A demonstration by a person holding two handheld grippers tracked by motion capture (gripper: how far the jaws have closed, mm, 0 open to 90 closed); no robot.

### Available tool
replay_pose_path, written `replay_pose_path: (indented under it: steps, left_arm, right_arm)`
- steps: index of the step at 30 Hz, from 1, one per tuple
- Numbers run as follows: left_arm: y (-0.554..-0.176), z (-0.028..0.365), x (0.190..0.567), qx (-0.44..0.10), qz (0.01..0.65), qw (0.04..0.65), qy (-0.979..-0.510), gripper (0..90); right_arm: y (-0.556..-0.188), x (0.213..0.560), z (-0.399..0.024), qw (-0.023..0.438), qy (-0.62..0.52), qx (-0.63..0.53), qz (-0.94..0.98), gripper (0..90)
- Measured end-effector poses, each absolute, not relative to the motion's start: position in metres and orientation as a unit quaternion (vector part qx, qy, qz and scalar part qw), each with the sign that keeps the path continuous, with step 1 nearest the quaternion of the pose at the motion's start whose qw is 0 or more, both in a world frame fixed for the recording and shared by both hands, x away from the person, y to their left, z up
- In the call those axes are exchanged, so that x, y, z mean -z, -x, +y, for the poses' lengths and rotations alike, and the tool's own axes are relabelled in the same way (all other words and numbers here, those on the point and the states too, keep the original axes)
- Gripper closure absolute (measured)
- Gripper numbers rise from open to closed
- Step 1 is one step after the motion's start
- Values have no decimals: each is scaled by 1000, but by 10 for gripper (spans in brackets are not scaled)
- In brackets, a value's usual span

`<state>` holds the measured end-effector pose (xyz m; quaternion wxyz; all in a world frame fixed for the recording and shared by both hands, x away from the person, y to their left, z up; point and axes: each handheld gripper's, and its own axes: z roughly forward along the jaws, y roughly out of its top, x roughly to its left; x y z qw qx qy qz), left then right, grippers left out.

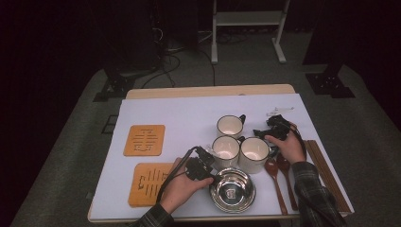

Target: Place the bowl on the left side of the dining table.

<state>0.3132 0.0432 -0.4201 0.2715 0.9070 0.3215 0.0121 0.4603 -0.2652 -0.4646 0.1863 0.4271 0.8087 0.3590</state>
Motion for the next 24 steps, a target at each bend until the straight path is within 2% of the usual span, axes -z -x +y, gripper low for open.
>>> replay_pose_path:
  steps: [10,21,24]
  left_arm:
    - [-313,39,419,1,313,263,-913,603]
    - [-313,35,421,13,307,263,-914,685]
    - [-313,35,421,20,304,261,-916,737]
  right_arm:
    - [-460,465,-265,186,-427,-359,809,193]
    - [-460,465,-265,186,-427,-359,809,193]
    - [-460,465,-265,186,-427,-359,809,194]
